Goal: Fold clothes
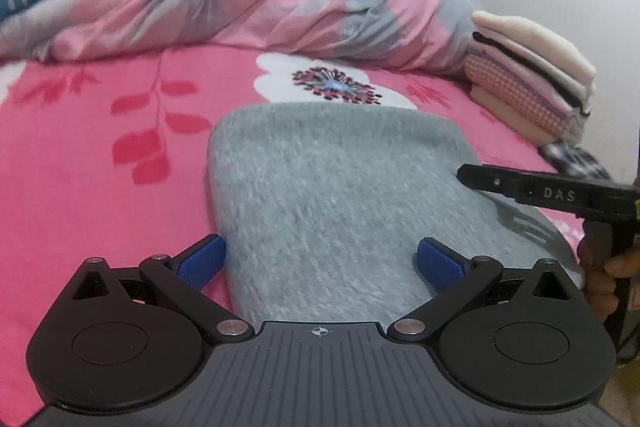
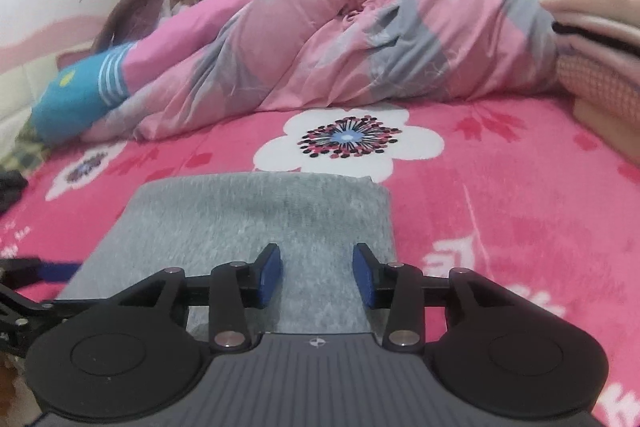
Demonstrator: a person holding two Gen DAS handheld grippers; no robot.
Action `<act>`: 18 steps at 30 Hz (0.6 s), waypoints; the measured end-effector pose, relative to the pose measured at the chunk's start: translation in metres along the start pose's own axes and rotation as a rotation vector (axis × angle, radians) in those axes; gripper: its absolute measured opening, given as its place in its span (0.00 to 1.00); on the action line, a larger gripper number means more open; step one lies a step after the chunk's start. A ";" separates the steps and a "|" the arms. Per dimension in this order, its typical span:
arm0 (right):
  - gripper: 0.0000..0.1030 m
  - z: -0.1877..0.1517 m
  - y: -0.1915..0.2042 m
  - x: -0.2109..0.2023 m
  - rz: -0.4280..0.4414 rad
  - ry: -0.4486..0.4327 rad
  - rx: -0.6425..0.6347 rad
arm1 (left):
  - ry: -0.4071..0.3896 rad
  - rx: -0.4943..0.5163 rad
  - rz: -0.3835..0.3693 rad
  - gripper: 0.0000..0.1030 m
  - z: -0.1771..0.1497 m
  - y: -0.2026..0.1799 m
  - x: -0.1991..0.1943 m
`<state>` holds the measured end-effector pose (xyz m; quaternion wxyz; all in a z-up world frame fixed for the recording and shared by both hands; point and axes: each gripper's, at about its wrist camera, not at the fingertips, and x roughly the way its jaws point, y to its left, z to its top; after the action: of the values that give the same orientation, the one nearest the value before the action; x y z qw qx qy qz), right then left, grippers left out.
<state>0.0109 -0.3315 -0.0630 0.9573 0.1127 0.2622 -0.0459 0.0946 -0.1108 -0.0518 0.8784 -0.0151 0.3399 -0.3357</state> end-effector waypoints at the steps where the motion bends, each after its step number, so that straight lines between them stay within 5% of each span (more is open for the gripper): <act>1: 0.42 -0.001 0.000 -0.001 -0.003 -0.004 -0.003 | 0.003 -0.014 -0.009 1.00 -0.001 0.002 0.001; 7: 0.42 -0.005 0.005 -0.002 -0.029 -0.021 -0.030 | 0.029 -0.073 -0.031 1.00 -0.002 0.007 0.003; 13: 0.67 -0.005 0.001 -0.002 -0.059 -0.012 0.003 | 0.030 -0.081 -0.027 1.00 -0.002 0.006 0.002; 18: 0.75 -0.005 -0.012 -0.001 -0.041 0.010 0.095 | 0.031 -0.082 -0.024 1.00 -0.002 0.006 0.001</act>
<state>0.0056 -0.3414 -0.0692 0.9485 0.1526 0.2665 -0.0775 0.0976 -0.1068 -0.0554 0.8676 -0.0498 0.3666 -0.3321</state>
